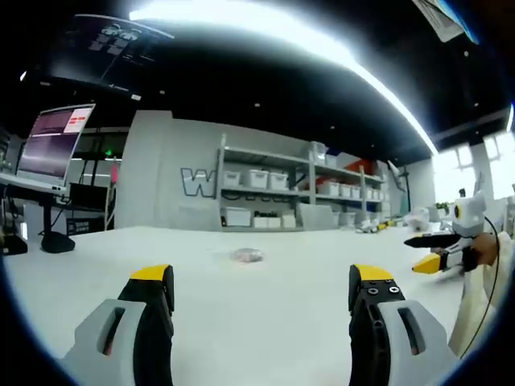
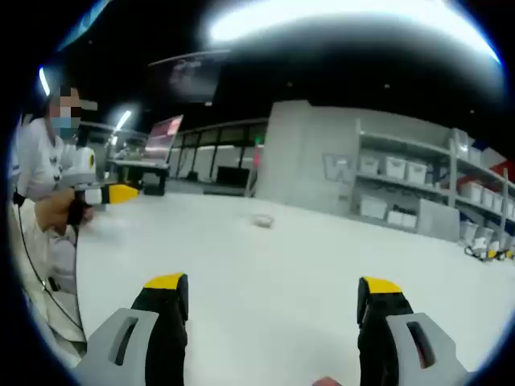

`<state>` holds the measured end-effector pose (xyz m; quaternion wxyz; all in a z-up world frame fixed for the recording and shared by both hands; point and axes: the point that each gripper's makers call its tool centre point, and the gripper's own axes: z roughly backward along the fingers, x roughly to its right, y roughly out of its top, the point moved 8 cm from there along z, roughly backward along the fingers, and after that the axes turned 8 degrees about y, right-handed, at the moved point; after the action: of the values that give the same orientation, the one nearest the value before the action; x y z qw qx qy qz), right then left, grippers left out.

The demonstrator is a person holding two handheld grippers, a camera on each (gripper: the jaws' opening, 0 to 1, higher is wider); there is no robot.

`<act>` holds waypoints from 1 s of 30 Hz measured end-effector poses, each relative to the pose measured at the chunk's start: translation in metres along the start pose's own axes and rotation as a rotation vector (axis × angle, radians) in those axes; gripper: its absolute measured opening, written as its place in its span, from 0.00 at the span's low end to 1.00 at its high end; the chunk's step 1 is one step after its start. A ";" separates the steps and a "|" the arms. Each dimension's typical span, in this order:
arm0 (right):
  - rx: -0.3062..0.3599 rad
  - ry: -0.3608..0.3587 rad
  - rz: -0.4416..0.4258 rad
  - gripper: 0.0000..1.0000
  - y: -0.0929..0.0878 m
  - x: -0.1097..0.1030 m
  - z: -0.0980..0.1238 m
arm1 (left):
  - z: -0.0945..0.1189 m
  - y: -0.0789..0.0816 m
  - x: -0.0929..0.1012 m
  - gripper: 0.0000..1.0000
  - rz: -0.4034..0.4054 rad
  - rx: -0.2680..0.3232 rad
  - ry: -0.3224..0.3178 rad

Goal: Open the resealable bag by pulling the two sides of the seal apart until the entire bag opening is separated and visibly accessible.

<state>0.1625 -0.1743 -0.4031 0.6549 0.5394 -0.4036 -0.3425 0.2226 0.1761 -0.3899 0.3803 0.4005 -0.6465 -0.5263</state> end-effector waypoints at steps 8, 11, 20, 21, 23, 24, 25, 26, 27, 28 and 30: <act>0.000 0.006 -0.015 0.88 0.000 0.001 0.001 | -0.001 -0.001 0.000 0.88 -0.014 -0.018 0.012; 0.000 0.017 -0.060 0.88 0.000 0.003 0.002 | -0.001 -0.001 -0.001 0.88 -0.009 -0.067 0.027; 0.009 -0.029 -0.025 0.86 0.021 0.014 0.015 | 0.006 0.018 -0.004 0.90 -0.009 -0.040 0.038; 0.013 -0.036 -0.020 0.86 0.024 0.015 0.016 | 0.007 0.018 -0.004 0.90 -0.019 -0.054 0.038; 0.005 -0.047 -0.009 0.86 0.027 0.017 0.017 | 0.010 0.018 -0.004 0.90 -0.031 -0.069 0.044; -0.014 -0.053 0.004 0.86 0.027 0.017 0.017 | 0.011 0.018 -0.003 0.90 -0.030 -0.079 0.046; -0.030 -0.050 0.020 0.86 0.027 0.017 0.017 | 0.012 0.019 -0.002 0.89 -0.027 -0.087 0.044; -0.031 -0.044 0.027 0.86 0.026 0.016 0.017 | 0.014 0.019 0.000 0.89 -0.021 -0.096 0.036; -0.033 -0.040 0.026 0.86 0.026 0.015 0.017 | 0.015 0.020 0.002 0.88 -0.018 -0.102 0.027; -0.034 -0.036 0.022 0.86 0.026 0.015 0.017 | 0.016 0.021 0.003 0.88 -0.018 -0.104 0.021; -0.037 -0.029 0.016 0.86 0.024 0.013 0.016 | 0.017 0.024 0.005 0.88 -0.024 -0.096 0.015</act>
<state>0.1540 -0.1887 -0.3755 0.6615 0.5188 -0.4111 -0.3524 0.2025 0.1805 -0.3680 0.3974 0.3934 -0.6130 -0.5581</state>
